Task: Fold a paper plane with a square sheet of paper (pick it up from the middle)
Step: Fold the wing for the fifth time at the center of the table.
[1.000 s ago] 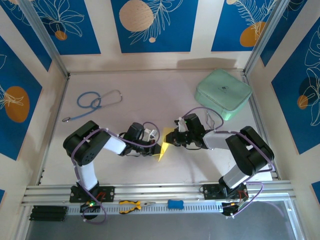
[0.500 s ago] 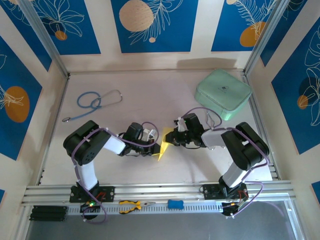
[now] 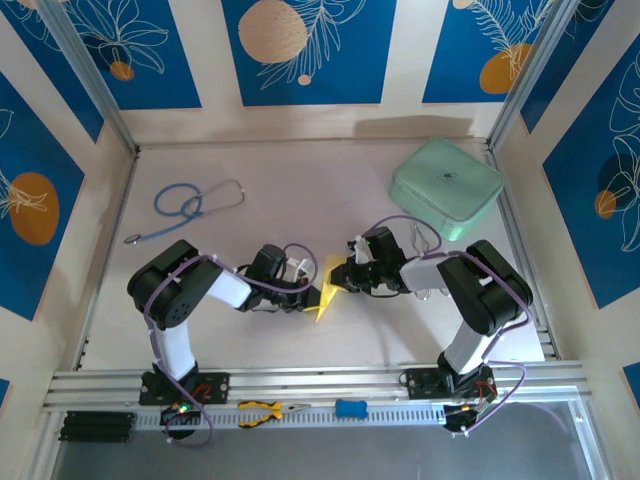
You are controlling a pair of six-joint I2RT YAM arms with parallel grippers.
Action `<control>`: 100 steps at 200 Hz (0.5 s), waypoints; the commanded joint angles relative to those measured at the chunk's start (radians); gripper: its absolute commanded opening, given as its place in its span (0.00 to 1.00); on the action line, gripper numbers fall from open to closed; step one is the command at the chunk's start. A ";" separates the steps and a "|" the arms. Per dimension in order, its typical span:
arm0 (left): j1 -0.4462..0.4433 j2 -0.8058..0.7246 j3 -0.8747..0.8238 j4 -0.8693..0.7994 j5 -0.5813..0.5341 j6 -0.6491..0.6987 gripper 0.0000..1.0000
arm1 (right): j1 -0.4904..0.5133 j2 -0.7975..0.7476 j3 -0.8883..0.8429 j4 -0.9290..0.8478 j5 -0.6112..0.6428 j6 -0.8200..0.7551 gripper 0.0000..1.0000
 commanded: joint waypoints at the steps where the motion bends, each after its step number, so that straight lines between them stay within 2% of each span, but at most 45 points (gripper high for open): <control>1: 0.022 0.042 -0.006 -0.103 -0.040 0.028 0.00 | -0.002 -0.003 0.017 -0.049 0.023 -0.003 0.12; 50: 0.022 0.047 -0.005 -0.115 -0.043 0.032 0.00 | -0.002 0.031 0.025 -0.069 0.035 -0.003 0.12; 100: 0.023 0.027 0.005 -0.190 -0.072 0.067 0.00 | 0.007 0.074 0.066 -0.203 0.094 -0.004 0.11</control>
